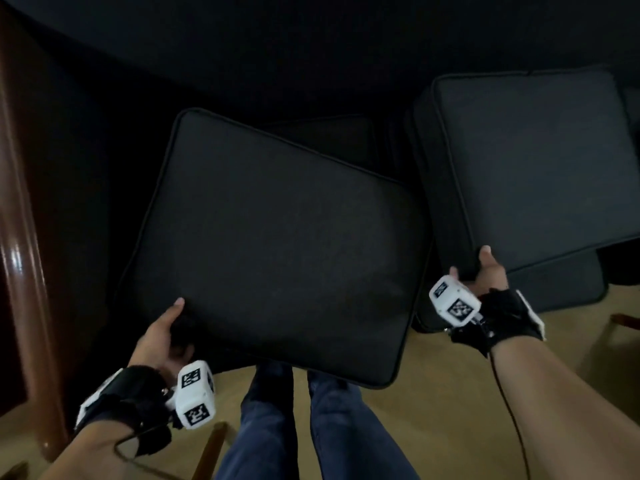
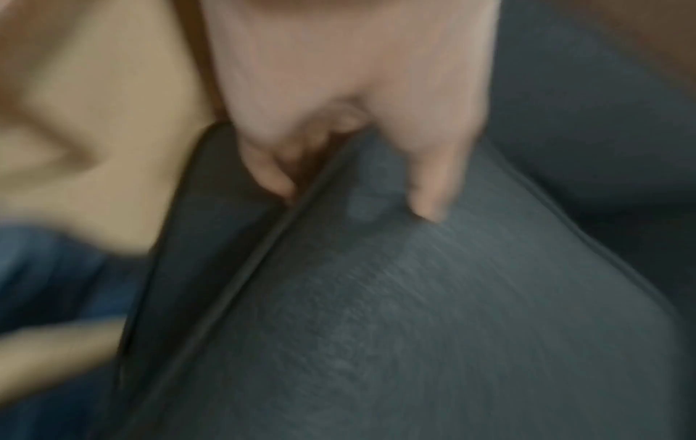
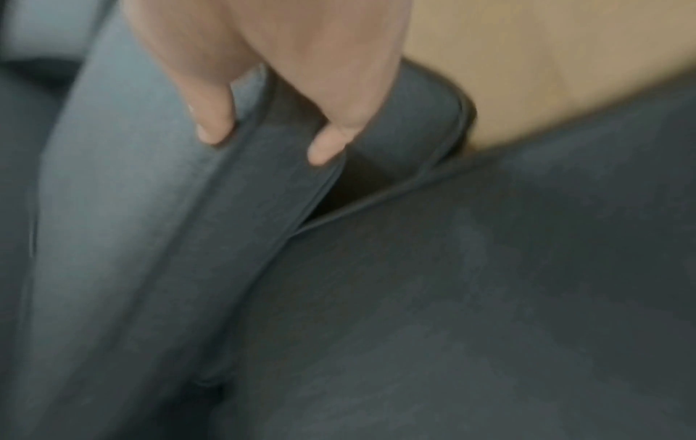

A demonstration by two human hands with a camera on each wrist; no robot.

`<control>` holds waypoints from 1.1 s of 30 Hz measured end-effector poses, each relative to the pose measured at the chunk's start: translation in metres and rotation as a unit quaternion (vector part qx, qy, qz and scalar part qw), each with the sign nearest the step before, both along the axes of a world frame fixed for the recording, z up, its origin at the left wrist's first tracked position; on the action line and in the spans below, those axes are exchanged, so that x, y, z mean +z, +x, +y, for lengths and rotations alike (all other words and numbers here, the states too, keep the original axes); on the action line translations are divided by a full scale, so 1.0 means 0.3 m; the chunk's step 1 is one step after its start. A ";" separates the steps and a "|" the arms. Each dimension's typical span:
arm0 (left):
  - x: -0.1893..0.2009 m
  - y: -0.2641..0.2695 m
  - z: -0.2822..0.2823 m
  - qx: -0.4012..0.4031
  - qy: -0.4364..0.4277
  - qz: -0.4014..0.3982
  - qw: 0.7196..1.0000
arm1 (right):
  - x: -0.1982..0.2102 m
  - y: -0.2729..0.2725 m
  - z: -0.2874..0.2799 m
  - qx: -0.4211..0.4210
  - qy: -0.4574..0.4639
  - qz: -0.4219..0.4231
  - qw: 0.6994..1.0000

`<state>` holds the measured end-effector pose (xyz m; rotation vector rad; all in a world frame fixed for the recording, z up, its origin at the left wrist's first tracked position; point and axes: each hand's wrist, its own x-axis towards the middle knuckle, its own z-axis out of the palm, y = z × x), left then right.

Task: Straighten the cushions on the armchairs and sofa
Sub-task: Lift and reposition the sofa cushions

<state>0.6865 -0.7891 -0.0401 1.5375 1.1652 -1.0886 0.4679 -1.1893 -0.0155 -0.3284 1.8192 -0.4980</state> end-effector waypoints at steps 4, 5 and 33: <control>0.037 0.097 -0.011 -0.200 0.127 -0.018 0.971 | -0.034 -0.011 0.102 0.049 0.000 0.054 0.997; 0.055 0.129 -0.020 -0.256 0.144 -0.028 0.955 | -0.049 -0.004 0.135 0.073 0.008 0.074 0.995; 0.107 0.336 -0.192 -0.334 0.158 -0.312 0.875 | -0.172 0.045 0.262 0.102 0.020 0.039 0.994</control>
